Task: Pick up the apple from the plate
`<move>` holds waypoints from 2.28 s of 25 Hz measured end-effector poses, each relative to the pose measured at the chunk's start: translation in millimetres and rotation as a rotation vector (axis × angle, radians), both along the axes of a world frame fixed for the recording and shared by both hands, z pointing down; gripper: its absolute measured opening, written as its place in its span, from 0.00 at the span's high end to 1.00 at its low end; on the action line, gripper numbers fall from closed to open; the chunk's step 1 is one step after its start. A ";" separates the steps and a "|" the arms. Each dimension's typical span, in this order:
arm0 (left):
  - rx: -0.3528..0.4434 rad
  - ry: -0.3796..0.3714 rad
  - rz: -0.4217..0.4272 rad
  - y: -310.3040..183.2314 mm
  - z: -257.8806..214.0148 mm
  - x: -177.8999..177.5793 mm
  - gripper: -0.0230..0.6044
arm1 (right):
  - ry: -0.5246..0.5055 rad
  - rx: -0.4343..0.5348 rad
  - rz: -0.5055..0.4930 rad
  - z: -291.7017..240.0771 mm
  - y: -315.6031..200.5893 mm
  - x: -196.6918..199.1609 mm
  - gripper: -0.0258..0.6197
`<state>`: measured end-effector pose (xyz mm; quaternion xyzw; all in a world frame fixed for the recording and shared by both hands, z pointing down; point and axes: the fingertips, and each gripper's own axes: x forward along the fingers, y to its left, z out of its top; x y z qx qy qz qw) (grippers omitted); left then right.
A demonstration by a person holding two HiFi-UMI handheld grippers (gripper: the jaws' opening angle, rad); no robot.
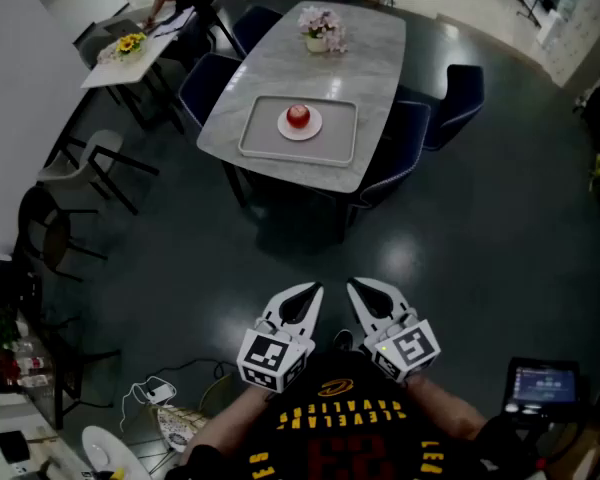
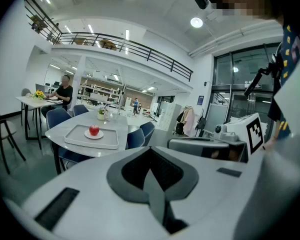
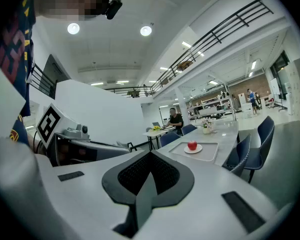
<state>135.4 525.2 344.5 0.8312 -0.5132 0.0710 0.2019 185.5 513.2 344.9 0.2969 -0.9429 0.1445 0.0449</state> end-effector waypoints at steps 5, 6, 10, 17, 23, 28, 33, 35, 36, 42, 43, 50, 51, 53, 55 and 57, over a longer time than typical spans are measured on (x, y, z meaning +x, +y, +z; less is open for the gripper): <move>0.022 0.014 0.003 -2.9 -7.3 -5.6 0.96 | 0.001 -0.013 0.007 1.1 -5.0 -7.2 0.95; 0.022 0.015 0.003 -1.8 -6.8 -9.4 0.96 | 0.004 -0.011 0.004 1.4 -3.9 -11.1 0.95; 0.027 0.010 0.001 0.6 1.7 -27.4 0.96 | 0.006 0.006 0.006 1.3 -4.1 -26.1 0.95; 0.073 0.015 0.003 -18.4 -18.4 -71.5 0.96 | 0.030 0.041 0.039 -11.8 -24.5 -64.1 0.95; 0.099 0.090 0.020 -29.3 -17.3 -115.1 0.96 | 0.070 0.068 0.087 -12.8 -41.8 -102.2 0.95; 0.066 0.108 0.049 -36.5 -8.9 -140.7 0.96 | 0.100 0.062 0.117 -13.2 -49.3 -128.8 0.95; 0.037 0.119 0.065 -47.8 -1.2 -159.3 0.96 | 0.111 0.036 0.132 -5.5 -60.4 -148.8 0.95; 0.028 0.128 0.068 -54.5 2.3 -158.6 0.96 | 0.117 0.029 0.131 -1.7 -67.2 -148.1 0.95; 0.022 0.128 0.069 -58.8 4.1 -157.3 0.96 | 0.113 0.027 0.129 0.0 -71.5 -147.5 0.95; -0.010 0.094 0.046 -99.5 14.5 -155.2 0.96 | 0.066 -0.015 0.080 14.4 -112.7 -151.3 0.95; -0.012 0.088 0.040 -108.7 14.4 -154.2 0.96 | 0.056 -0.025 0.068 16.0 -122.3 -151.2 0.95; -0.004 0.054 -0.004 -177.3 8.4 -130.5 0.96 | 0.012 -0.046 0.013 13.3 -192.8 -131.6 0.95; -0.002 0.050 -0.003 -184.2 8.7 -125.3 0.96 | 0.011 -0.048 0.006 13.7 -200.3 -128.0 0.95; -0.006 0.042 -0.009 -198.9 9.3 -117.1 0.96 | -0.003 -0.062 -0.003 17.2 -215.8 -120.9 0.95; -0.017 0.039 -0.025 -212.1 9.5 -112.3 0.96 | -0.014 -0.072 -0.016 18.3 -230.1 -116.2 0.95; -0.023 0.038 -0.041 -222.7 9.2 -108.9 0.96 | -0.017 -0.071 -0.033 15.7 -241.7 -112.8 0.95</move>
